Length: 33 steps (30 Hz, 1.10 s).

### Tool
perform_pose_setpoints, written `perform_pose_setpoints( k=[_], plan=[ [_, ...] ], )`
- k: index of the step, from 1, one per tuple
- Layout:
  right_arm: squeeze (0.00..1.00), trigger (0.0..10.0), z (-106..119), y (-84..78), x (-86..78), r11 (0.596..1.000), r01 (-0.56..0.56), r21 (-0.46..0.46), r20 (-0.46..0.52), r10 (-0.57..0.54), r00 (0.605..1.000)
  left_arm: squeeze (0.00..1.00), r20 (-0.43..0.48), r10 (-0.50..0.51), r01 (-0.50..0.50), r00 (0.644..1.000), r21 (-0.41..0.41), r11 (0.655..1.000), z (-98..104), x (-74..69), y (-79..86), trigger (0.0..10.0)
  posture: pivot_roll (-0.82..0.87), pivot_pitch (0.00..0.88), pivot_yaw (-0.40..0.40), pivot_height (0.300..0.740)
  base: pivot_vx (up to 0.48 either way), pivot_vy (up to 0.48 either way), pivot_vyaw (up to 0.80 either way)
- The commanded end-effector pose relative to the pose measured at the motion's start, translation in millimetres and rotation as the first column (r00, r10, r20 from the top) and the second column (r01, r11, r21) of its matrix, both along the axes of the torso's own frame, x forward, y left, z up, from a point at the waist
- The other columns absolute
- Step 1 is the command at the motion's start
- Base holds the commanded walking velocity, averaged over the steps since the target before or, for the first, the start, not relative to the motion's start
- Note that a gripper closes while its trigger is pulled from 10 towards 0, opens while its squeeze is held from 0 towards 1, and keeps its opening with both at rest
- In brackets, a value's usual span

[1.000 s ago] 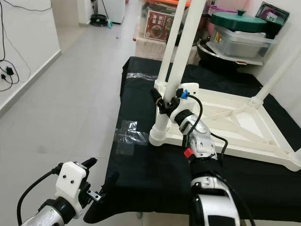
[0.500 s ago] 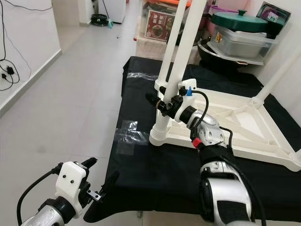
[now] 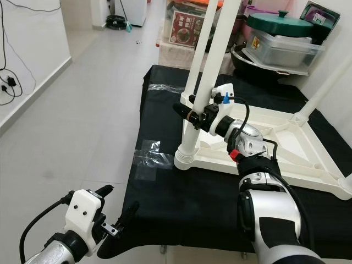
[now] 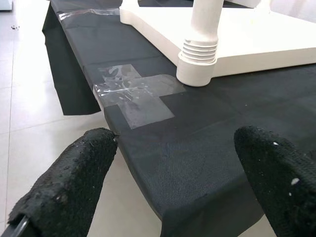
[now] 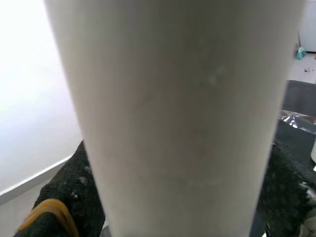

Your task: Building children table

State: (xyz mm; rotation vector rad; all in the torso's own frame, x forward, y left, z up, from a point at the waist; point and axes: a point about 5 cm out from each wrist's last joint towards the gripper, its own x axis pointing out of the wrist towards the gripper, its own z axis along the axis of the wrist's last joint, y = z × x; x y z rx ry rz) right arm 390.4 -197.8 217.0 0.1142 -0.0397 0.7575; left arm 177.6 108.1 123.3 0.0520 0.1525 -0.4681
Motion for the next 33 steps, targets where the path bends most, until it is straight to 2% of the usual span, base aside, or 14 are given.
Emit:
perform_pose_setpoints(
  k=[1,3,4,6,7,26,33],
  plan=[
    [0.0,10.0,2.0,-4.5,0.0,1.0,-0.001,-0.009,0.004,0.001,1.0,0.0,-0.001,-0.013,0.013,1.0,0.007,1.0,0.9,-2.2,-1.3,10.0,0.17,0.025,-0.141,0.74,0.0,0.0,0.0],
    [0.0,10.0,1.0,-3.7,-0.4,1.0,-0.015,-0.012,-0.001,0.015,1.0,0.0,-0.001,-0.013,0.013,1.0,0.006,1.0,1.0,-2.0,-1.3,10.0,0.17,0.025,-0.141,0.74,0.0,0.0,0.0],
    [0.0,7.7,0.5,-3.5,-0.5,1.0,-0.015,-0.014,0.006,0.015,1.0,0.0,-0.001,-0.014,0.014,1.0,0.007,1.0,1.0,-2.0,-1.3,10.0,0.17,0.025,-0.14,0.74,0.0,0.0,0.0],
    [0.0,7.7,0.2,-3.5,-0.5,1.0,-0.014,-0.016,0.012,0.014,1.0,0.0,-0.001,-0.014,0.014,1.0,0.008,1.0,1.0,-2.0,-1.4,10.0,0.17,0.025,-0.14,0.74,0.0,0.0,0.0],
    [0.0,0.0,-0.3,-3.5,-0.6,1.0,-0.017,-0.011,0.01,0.017,1.0,0.0,-0.001,-0.015,0.015,1.0,0.009,1.0,1.0,-2.1,-1.5,10.0,0.17,0.025,-0.14,0.74,0.0,0.0,0.0],
    [0.0,0.0,-17.2,-5.2,-9.6,0.997,-0.062,0.049,0.03,0.061,0.998,0.0,-0.001,-0.017,0.017,1.0,0.016,1.0,0.9,-2.0,-0.6,10.0,0.17,0.027,-0.134,0.74,0.0,0.0,0.0],
    [0.0,0.0,-28.2,-5.1,-13.7,0.998,-0.027,0.061,0.035,0.025,0.999,0.0,-0.002,-0.018,0.018,1.0,0.018,1.0,0.8,-1.7,0.1,10.0,0.17,0.029,-0.133,0.74,0.0,0.0,0.0]
  ],
)
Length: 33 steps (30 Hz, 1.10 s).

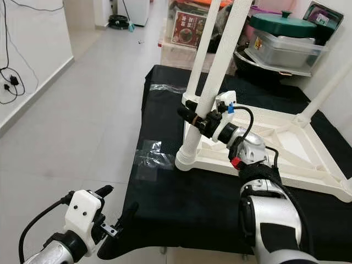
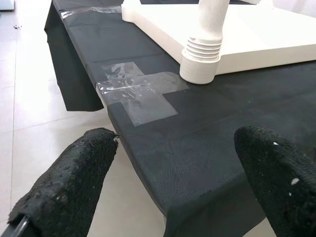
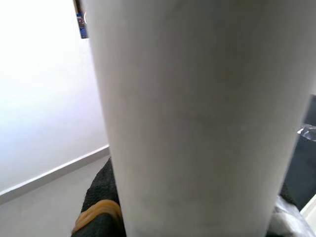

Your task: Building children table

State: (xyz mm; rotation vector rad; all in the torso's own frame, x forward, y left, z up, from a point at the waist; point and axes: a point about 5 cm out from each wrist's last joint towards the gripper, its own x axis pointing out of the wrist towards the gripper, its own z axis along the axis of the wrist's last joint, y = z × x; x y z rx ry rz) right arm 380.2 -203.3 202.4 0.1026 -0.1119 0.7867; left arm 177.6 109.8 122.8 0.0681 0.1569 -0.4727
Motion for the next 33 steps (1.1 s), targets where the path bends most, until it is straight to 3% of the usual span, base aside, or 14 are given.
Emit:
perform_pose_setpoints(
  k=[1,6,9,13,15,17,18,19,20,22,23,29,32,33],
  plan=[
    [0.0,0.0,-16.8,1.5,-2.5,0.999,0.032,0.036,-0.056,-0.03,0.998,0.0,-0.001,-0.011,0.011,1.0,0.002,1.0,1.2,-1.5,-1.4,10.0,0.17,0.029,-0.133,0.74,0.0,0.0,0.0],
    [0.0,0.0,-29.8,13.8,3.5,0.975,0.219,0.024,-0.116,-0.215,0.97,0.0,0.002,-0.01,0.01,1.0,0.003,1.0,1.3,-0.5,-1.5,10.0,0.17,0.028,-0.132,0.74,0.0,0.0,0.0],
    [0.0,0.0,-35.8,13.6,6.2,0.928,0.372,0.019,-0.147,-0.365,0.919,0.0,0.005,-0.011,0.011,1.0,0.005,1.0,1.5,0.4,-1.7,10.0,0.16,0.027,-0.132,0.74,0.0,0.0,0.0],
    [0.0,0.0,-47.8,-3.5,1.8,0.617,0.783,-0.08,-0.162,-0.783,0.601,0.0,0.011,-0.009,0.009,1.0,0.006,1.0,2.2,2.3,-0.4,10.0,0.16,0.028,-0.13,0.74,0.0,0.0,0.0],
    [0.0,0.0,-47.8,-3.5,1.8,0.617,0.783,-0.08,-0.162,-0.783,0.601,0.0,0.011,-0.009,0.009,1.0,0.006,1.0,2.2,2.3,-0.4,10.0,0.16,0.028,-0.13,0.74,0.0,0.0,0.0],
    [0.0,0.0,-52.8,-0.2,-9.0,0.45,0.888,-0.094,-0.19,-0.883,0.428,0.0,0.013,-0.008,0.008,1.0,0.007,1.0,2.8,3.3,0.3,10.0,0.16,0.032,-0.128,0.74,0.0,0.0,0.0],
    [0.0,0.0,-52.8,-0.2,-9.0,0.45,0.888,-0.094,-0.19,-0.883,0.428,0.0,0.013,-0.008,0.008,1.0,0.007,1.0,2.8,3.3,0.3,10.0,0.16,0.032,-0.128,0.74,0.0,0.0,0.0],
    [0.0,0.0,-53.8,8.7,-15.4,0.369,0.925,-0.093,-0.218,-0.914,0.343,0.0,0.014,-0.007,0.007,1.0,0.008,1.0,2.7,3.8,0.5,10.0,0.16,0.03,-0.125,0.74,0.0,0.0,0.0],
    [0.0,0.0,-53.8,8.7,-15.4,0.369,0.925,-0.093,-0.218,-0.914,0.343,0.0,0.014,-0.007,0.007,1.0,0.008,1.0,2.7,3.8,0.5,10.0,0.16,0.03,-0.125,0.74,0.0,0.0,0.0],
    [0.0,0.0,-53.9,15.1,-20.2,0.315,0.945,-0.093,-0.24,-0.928,0.286,0.0,0.014,-0.007,0.007,1.0,0.01,1.0,2.6,4.1,0.6,10.0,0.16,0.03,-0.125,0.74,0.0,0.0,0.0],
    [0.0,0.0,-55.3,45.3,-25.0,0.232,0.967,-0.108,-0.32,-0.929,0.188,0.0,0.011,-0.009,0.009,1.0,0.005,1.0,2.2,3.5,-0.7,10.0,0.16,0.031,-0.127,0.74,0.0,0.0,0.0],
    [0.0,0.0,-51.7,83.2,-25.5,0.225,0.967,-0.117,-0.414,-0.896,0.159,0.0,0.011,-0.009,0.009,1.0,0.006,1.0,2.2,3.2,-1.5,10.0,0.17,0.033,-0.131,0.74,0.0,0.0,0.0],
    [0.0,0.0,-50.7,86.6,-25.2,0.231,0.966,-0.116,-0.424,-0.891,0.162,0.0,0.011,-0.008,0.008,1.0,0.005,1.0,2.2,3.2,-1.2,10.0,0.17,0.033,-0.131,0.74,0.0,0.0,0.0],
    [0.0,10.0,-48.5,90.0,-23.0,0.286,0.952,-0.11,-0.418,-0.883,0.216,0.0,0.011,-0.008,0.007,1.0,0.006,1.0,2.2,3.1,-1.1,10.0,0.16,0.034,-0.132,0.74,0.0,0.0,0.0]
  ],
)
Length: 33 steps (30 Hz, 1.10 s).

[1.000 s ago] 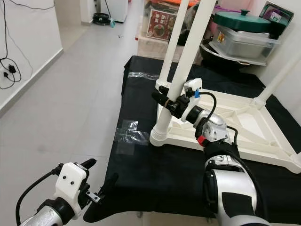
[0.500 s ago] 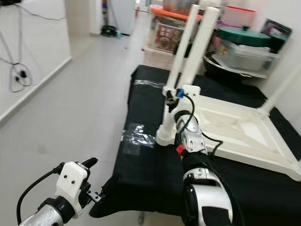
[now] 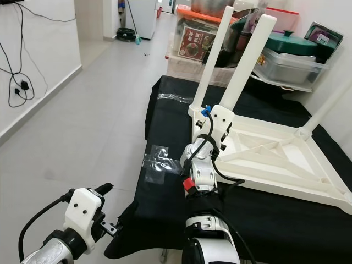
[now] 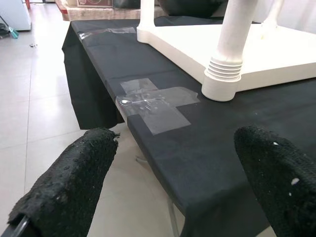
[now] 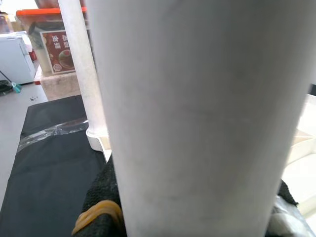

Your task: Building children table

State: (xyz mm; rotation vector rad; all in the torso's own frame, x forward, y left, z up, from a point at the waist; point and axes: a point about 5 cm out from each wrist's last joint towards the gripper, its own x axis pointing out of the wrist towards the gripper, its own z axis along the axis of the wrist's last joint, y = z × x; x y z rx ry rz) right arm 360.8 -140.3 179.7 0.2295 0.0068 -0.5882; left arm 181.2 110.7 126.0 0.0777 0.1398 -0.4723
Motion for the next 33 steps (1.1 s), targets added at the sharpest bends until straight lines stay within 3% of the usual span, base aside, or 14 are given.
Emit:
perform_pose_setpoints(
  k=[1,5,6,10,11,16,17,22,26,28,30,31,32,33],
  plan=[
    [0.0,10.0,-22.4,31.4,-2.0,0.982,-0.148,0.12,-0.1,0.16,0.982,0.0,-0.009,-0.007,0.007,1.0,0.001,1.0,-1.3,-0.8,-2.0,10.0,0.16,0.035,-0.131,0.74,0.0,0.0,0.0],
    [0.0,10.0,-18.1,34.5,-2.1,0.964,-0.247,0.095,-0.074,0.254,0.964,0.0,-0.011,-0.008,0.008,1.0,0.001,1.0,-1.8,-1.0,-2.4,10.0,0.16,0.036,-0.131,0.74,0.0,0.0,0.0],
    [1.0,10.0,-15.3,31.4,-4.0,0.962,-0.261,0.075,-0.054,0.265,0.963,0.0,-0.012,-0.009,0.009,1.0,0.0,1.0,-2.1,-1.0,-2.6,10.0,0.16,0.036,-0.129,0.74,0.0,0.0,0.0],
    [1.0,10.0,-9.1,19.2,-7.8,0.964,-0.264,0.03,-0.02,0.265,0.964,0.0,-0.012,-0.012,0.012,1.0,-0.002,1.0,-2.2,-0.3,-3.5,10.0,0.15,0.034,-0.129,0.74,0.0,0.0,0.0],
    [0.0,10.0,-7.3,17.6,-7.8,0.96,-0.278,0.022,-0.014,0.278,0.96,0.0,-0.012,-0.012,0.012,1.0,-0.003,1.0,-2.1,0.0,-3.7,10.0,0.15,0.034,-0.129,0.74,0.0,0.0,0.0],
    [0.0,10.0,0.3,6.6,-7.7,0.942,-0.332,-0.053,0.02,0.333,0.943,0.0,-0.011,-0.015,0.015,1.0,-0.002,1.0,-2.4,0.9,-4.0,10.0,0.15,0.032,-0.126,0.74,0.0,0.0,0.0],
    [0.0,10.0,8.9,-8.7,-6.6,0.916,-0.392,-0.085,0.072,0.398,0.915,0.0,-0.011,-0.015,0.015,1.0,-0.003,1.0,-2.8,1.5,-4.3,10.0,0.14,0.031,-0.126,0.74,0.0,0.0,0.0],
    [0.0,10.0,21.9,-20.3,-5.8,0.876,-0.48,-0.046,0.188,0.48,0.857,0.0,-0.012,-0.016,0.016,1.0,-0.004,1.0,-3.0,2.1,-5.0,10.0,0.14,0.031,-0.127,0.74,0.0,0.0,0.0],
    [0.0,10.0,30.8,-32.3,-0.9,0.787,-0.608,-0.108,0.199,0.616,0.762,0.0,-0.01,-0.017,0.017,1.0,-0.007,1.0,-3.0,2.7,-5.5,10.0,0.13,0.03,-0.128,0.74,0.0,0.0,0.0],
    [0.0,10.0,30.9,-33.7,-0.4,0.767,-0.632,-0.113,0.197,0.641,0.742,0.0,-0.01,-0.018,0.018,1.0,-0.007,1.0,-2.9,2.8,-5.6,10.0,0.13,0.03,-0.128,0.74,0.0,0.0,0.0],
    [0.0,10.0,28.7,-36.3,2.1,0.656,-0.743,-0.131,0.172,0.753,0.635,0.0,-0.008,-0.018,0.018,1.0,-0.007,1.0,-2.7,3.3,-5.8,10.0,0.14,0.029,-0.13,0.74,0.0,0.0,0.0],
    [0.0,10.0,28.7,-36.3,2.1,0.656,-0.743,-0.131,0.172,0.753,0.635,0.0,-0.008,-0.018,0.018,1.0,-0.007,1.0,-2.7,3.3,-5.8,10.0,0.14,0.029,-0.13,0.74,0.0,0.0,0.0],
    [0.0,10.0,28.1,-37.1,2.7,0.599,-0.789,-0.139,0.16,0.8,0.579,0.0,-0.008,-0.017,0.017,1.0,-0.007,1.0,-2.7,3.5,-5.8,10.0,0.14,0.028,-0.13,0.74,0.0,0.0,0.0],
    [0.0,10.0,28.1,-37.1,2.7,0.599,-0.789,-0.139,0.16,0.8,0.579,0.0,-0.008,-0.017,0.017,1.0,-0.007,1.0,-2.7,3.5,-5.8,10.0,0.14,0.028,-0.13,0.74,0.0,0.0,0.0]
  ],
)
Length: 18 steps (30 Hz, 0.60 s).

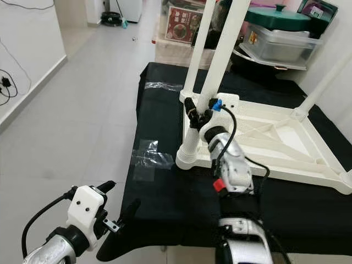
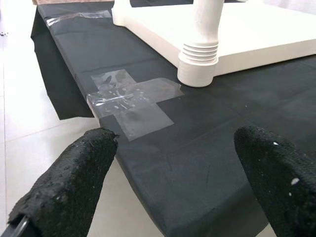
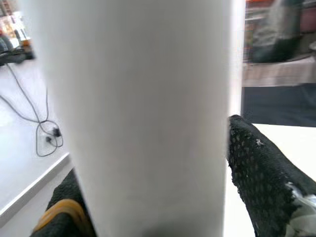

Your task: Building children table

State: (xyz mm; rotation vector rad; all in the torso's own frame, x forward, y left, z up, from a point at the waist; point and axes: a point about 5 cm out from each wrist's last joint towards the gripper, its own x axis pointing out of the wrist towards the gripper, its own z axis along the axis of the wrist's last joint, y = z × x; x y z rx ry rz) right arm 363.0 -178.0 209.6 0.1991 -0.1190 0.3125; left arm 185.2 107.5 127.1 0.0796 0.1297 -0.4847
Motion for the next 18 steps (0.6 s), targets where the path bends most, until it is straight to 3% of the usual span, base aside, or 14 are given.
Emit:
perform_pose_setpoints(
  k=[1,2,3,4,5,6,8,11,18],
  plan=[
    [0.0,10.0,-2.8,0.0,1.7,0.987,-0.158,-0.001,-0.027,0.158,0.987,0.0,-0.017,-0.005,0.005,1.0,-0.006,1.0,-3.9,-0.6,-2.7,10.0,0.14,0.023,-0.131,0.74,0.0,0.0,0.0],
    [0.0,10.0,-2.8,0.0,1.7,0.987,-0.158,-0.001,-0.027,0.158,0.987,0.0,-0.017,-0.005,0.005,1.0,-0.006,1.0,-3.9,-0.6,-2.7,10.0,0.14,0.023,-0.131,0.74,0.0,0.0,0.0],
    [0.0,10.0,-4.1,-1.3,3.8,0.966,-0.255,-0.028,-0.052,0.254,0.966,0.0,-0.017,-0.005,0.005,1.0,-0.005,1.0,-4.0,-0.6,-2.9,10.0,0.14,0.023,-0.134,0.74,0.0,0.0,0.0],
    [0.0,10.0,-4.1,-1.3,3.8,0.966,-0.255,-0.028,-0.052,0.254,0.966,0.0,-0.017,-0.005,0.005,1.0,-0.005,1.0,-4.0,-0.6,-2.9,10.0,0.14,0.023,-0.134,0.74,0.0,0.0,0.0],
    [0.0,10.0,-4.8,-1.4,5.3,0.932,-0.357,-0.06,-0.075,0.352,0.933,0.0,-0.016,-0.009,0.008,1.0,-0.006,1.0,-3.8,-0.8,-3.7,10.0,0.15,0.018,-0.132,0.74,0.0,0.0,0.0],
    [0.0,10.0,-4.8,-1.4,5.3,0.932,-0.357,-0.06,-0.075,0.352,0.933,0.0,-0.016,-0.009,0.008,1.0,-0.006,1.0,-3.8,-0.8,-3.7,10.0,0.15,0.018,-0.132,0.74,0.0,0.0,0.0],
    [0.0,10.0,-1.5,-1.9,11.4,0.867,-0.492,-0.085,-0.108,0.482,0.869,0.0,-0.012,-0.023,0.023,1.0,-0.008,1.0,-2.6,-1.1,-6.5,10.0,0.16,0.013,-0.138,0.74,0.0,0.0,0.0],
    [0.0,10.0,0.5,-1.8,13.4,0.849,-0.521,-0.084,-0.111,0.512,0.852,0.0,-0.011,-0.027,0.027,1.0,-0.009,1.0,-2.1,-1.2,-7.3,10.0,0.16,0.013,-0.138,0.74,0.0,0.0,0.0],
    [0.0,10.0,13.2,8.9,23.3,0.751,-0.653,-0.1,-0.108,0.644,0.757,0.0,-0.014,-0.048,0.048,0.999,-0.001,0.999,-0.8,-7.1,-11.4,10.0,0.23,0.024,-0.154,0.74,0.0,0.0,0.0]
  ],
)
